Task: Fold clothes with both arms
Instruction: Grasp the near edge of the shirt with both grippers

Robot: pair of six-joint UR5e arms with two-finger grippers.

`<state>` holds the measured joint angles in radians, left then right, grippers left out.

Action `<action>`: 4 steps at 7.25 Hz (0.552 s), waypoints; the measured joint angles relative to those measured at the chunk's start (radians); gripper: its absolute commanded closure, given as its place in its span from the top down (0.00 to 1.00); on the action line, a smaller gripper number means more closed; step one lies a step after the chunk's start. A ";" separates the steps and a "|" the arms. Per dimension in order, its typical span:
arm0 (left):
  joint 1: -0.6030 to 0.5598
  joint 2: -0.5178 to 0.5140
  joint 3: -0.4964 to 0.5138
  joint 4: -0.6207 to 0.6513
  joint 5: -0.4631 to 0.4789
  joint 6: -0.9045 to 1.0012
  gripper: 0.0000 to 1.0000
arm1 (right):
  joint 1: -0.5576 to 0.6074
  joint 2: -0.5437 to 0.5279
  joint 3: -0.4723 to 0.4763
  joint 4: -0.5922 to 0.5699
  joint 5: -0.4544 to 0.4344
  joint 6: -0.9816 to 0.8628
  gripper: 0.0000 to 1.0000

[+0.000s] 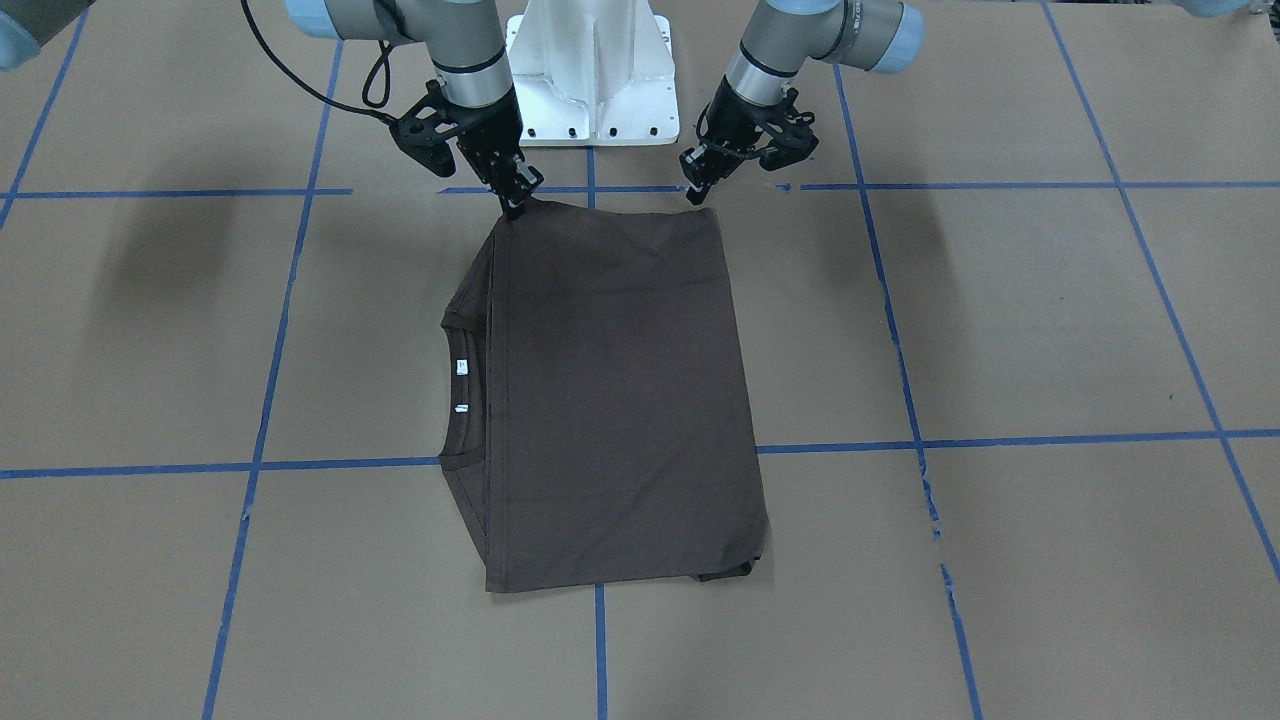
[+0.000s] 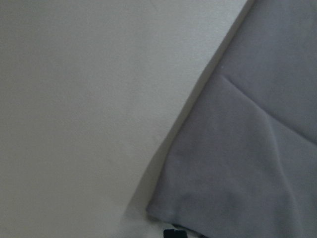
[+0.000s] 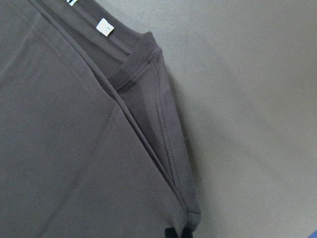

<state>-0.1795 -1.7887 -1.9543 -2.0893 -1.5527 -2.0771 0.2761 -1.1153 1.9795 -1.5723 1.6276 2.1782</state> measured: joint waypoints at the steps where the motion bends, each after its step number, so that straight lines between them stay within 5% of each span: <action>1: -0.003 0.004 -0.006 0.000 0.002 0.001 0.44 | 0.000 0.000 0.000 0.000 0.000 0.000 0.00; 4: -0.023 0.006 0.001 0.016 0.033 0.021 0.47 | 0.000 0.000 0.000 0.000 -0.001 0.000 0.00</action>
<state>-0.2021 -1.7826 -1.9536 -2.0728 -1.5195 -2.0559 0.2761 -1.1152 1.9791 -1.5723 1.6262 2.1782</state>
